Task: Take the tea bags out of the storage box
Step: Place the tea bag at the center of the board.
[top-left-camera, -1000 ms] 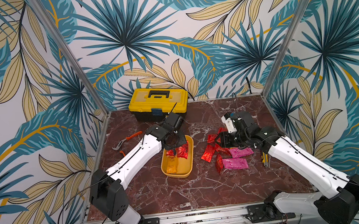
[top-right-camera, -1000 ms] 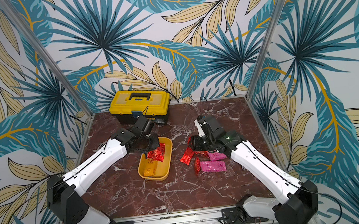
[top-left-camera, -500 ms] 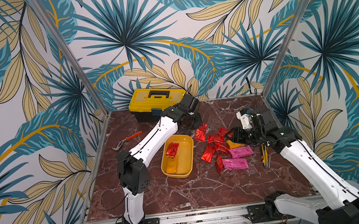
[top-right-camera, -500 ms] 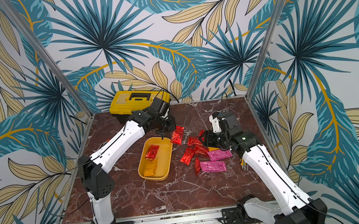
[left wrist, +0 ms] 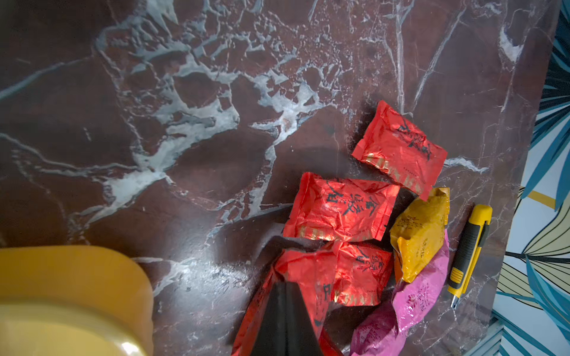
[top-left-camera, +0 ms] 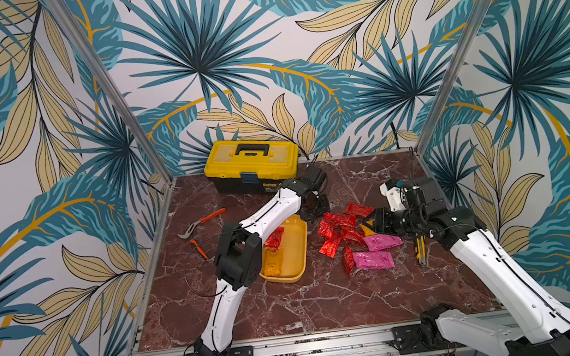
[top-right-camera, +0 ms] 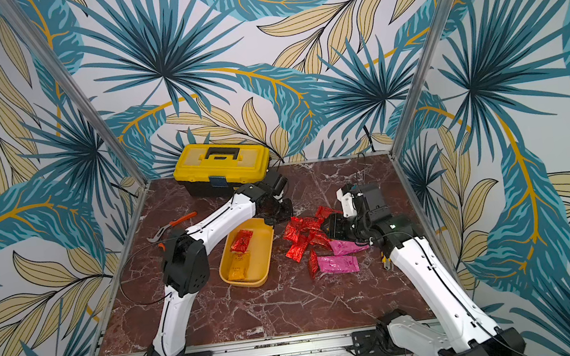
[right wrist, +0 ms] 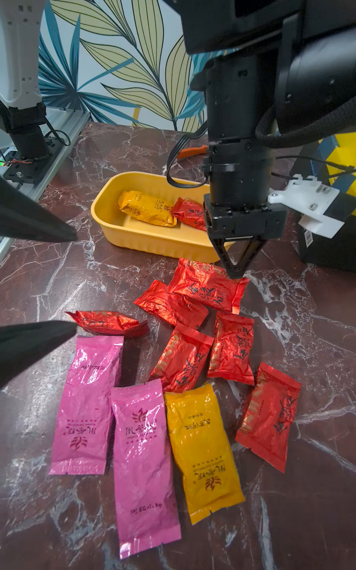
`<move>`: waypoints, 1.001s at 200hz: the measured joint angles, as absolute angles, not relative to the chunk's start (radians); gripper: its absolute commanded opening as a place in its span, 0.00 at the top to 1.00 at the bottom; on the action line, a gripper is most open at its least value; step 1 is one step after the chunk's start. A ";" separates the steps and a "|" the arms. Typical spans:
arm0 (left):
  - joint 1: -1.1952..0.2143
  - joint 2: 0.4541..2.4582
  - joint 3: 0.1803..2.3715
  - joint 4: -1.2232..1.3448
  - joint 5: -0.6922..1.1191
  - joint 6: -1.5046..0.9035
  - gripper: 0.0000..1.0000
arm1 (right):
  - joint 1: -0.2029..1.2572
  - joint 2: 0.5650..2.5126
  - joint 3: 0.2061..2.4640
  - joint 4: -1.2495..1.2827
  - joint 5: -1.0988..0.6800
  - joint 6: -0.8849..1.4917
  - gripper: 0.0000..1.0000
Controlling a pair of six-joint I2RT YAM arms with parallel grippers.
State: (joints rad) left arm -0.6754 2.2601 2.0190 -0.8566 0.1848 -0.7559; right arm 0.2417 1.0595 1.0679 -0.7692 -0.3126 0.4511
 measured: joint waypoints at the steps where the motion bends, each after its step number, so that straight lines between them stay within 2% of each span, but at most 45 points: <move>1: -0.675 2.260 2.019 -0.856 0.185 -0.756 0.97 | 0.242 1.060 1.068 -0.769 -0.313 0.451 0.53; 41: -0.675 2.264 2.020 -0.833 0.202 -0.763 0.70 | 0.242 1.059 1.058 -0.770 -0.316 0.451 0.53; 55: -0.675 2.264 2.020 -0.830 0.207 -0.763 0.56 | 0.242 1.059 1.056 -0.770 -0.315 0.451 0.53; 73: -0.675 2.264 2.021 -0.828 0.207 -0.750 0.47 | 0.242 1.058 1.056 -0.775 -0.313 0.447 0.53; 119: -0.676 2.238 2.020 -0.844 0.193 -0.739 0.46 | 0.241 1.048 1.055 -0.791 -0.309 0.445 0.53; 144: -0.678 2.143 1.983 -0.849 0.165 -0.729 0.47 | 0.264 1.048 1.054 -0.782 -0.313 0.464 0.53; 200: -0.666 1.779 1.701 -0.811 0.090 -0.727 0.46 | 0.496 1.161 1.069 -0.691 -0.266 0.554 0.54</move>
State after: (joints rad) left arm -0.6662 1.7786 1.7008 -0.8112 0.0898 -0.7273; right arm 0.4957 1.1606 1.0691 -0.6914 -0.2657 0.5545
